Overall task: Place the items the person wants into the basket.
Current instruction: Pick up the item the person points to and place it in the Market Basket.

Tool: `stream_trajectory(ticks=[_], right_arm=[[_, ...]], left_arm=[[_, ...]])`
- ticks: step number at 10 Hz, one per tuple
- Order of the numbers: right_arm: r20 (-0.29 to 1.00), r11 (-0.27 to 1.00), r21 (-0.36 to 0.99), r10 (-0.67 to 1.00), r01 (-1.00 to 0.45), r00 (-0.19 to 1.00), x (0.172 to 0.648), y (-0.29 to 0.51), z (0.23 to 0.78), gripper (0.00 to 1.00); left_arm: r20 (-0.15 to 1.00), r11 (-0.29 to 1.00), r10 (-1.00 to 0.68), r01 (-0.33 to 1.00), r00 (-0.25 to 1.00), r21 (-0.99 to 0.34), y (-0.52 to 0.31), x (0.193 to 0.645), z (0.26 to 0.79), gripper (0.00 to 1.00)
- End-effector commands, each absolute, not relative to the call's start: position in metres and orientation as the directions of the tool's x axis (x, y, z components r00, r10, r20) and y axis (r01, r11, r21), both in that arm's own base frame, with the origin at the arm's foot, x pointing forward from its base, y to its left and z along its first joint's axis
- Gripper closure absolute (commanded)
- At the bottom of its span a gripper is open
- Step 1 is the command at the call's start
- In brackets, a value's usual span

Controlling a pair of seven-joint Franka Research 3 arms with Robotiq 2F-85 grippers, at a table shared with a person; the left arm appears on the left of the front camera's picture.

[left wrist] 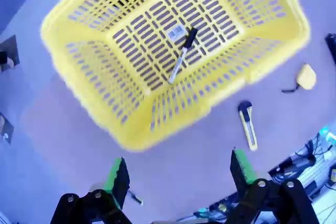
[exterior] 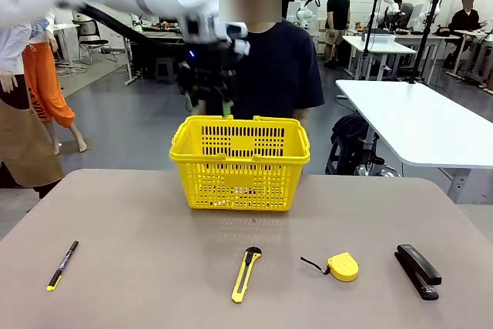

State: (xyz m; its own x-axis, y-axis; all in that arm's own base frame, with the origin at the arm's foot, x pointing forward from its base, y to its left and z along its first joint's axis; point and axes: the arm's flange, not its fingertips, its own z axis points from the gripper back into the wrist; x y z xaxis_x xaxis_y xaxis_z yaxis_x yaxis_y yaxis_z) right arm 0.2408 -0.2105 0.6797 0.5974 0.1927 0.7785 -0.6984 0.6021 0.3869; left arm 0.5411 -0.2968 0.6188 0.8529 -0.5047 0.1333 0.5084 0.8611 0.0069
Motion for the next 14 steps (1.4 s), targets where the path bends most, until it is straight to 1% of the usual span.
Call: stream_trajectory(ticks=[1, 3, 4, 6, 7, 8, 9, 14], right_arm=[[0.792, 0.586, 0.383, 0.189, -0.714, 0.58, 0.242, -0.211, 0.683, 0.0], [0.792, 0.586, 0.383, 0.189, -0.714, 0.58, 0.242, -0.211, 0.683, 0.0], [0.792, 0.586, 0.383, 0.189, -0.714, 0.58, 0.242, -0.211, 0.683, 0.0], [0.792, 0.586, 0.383, 0.189, -0.714, 0.58, 0.242, -0.211, 0.683, 0.0], [0.792, 0.586, 0.383, 0.189, -0.714, 0.58, 0.242, -0.211, 0.683, 0.0], [0.792, 0.586, 0.383, 0.189, -0.714, 0.58, 0.242, -0.211, 0.683, 0.0], [0.792, 0.586, 0.383, 0.189, -0.714, 0.58, 0.242, -0.211, 0.683, 0.0], [0.792, 0.586, 0.383, 0.189, -0.714, 0.58, 0.242, -0.211, 0.683, 0.0]], left_arm=[[0.158, 0.865, -0.496, 0.502, 0.854, 0.002, -0.242, 0.462, 0.607, 0.0], [0.166, 0.872, -0.487, 0.489, 0.858, 0.031, -0.211, 0.42, 0.598, 0.0], [0.158, 0.882, -0.469, 0.471, 0.869, 0.025, -0.195, 0.41, 0.589, 0.0], [0.183, 0.893, -0.445, 0.451, 0.876, 0.013, -0.171, 0.396, 0.579, 0.0], [0.175, 0.902, -0.428, 0.431, 0.887, 0.021, -0.167, 0.398, 0.577, 0.0], [0.14, 0.91, -0.414, 0.41, 0.899, 0.058, -0.17, 0.404, 0.574, 0.0], [0.145, 0.903, -0.429, 0.429, 0.891, 0.037, -0.17, 0.398, 0.578, 0.0], [0.145, 0.903, -0.429, 0.429, 0.891, 0.037, -0.17, 0.398, 0.578, 0.0]])
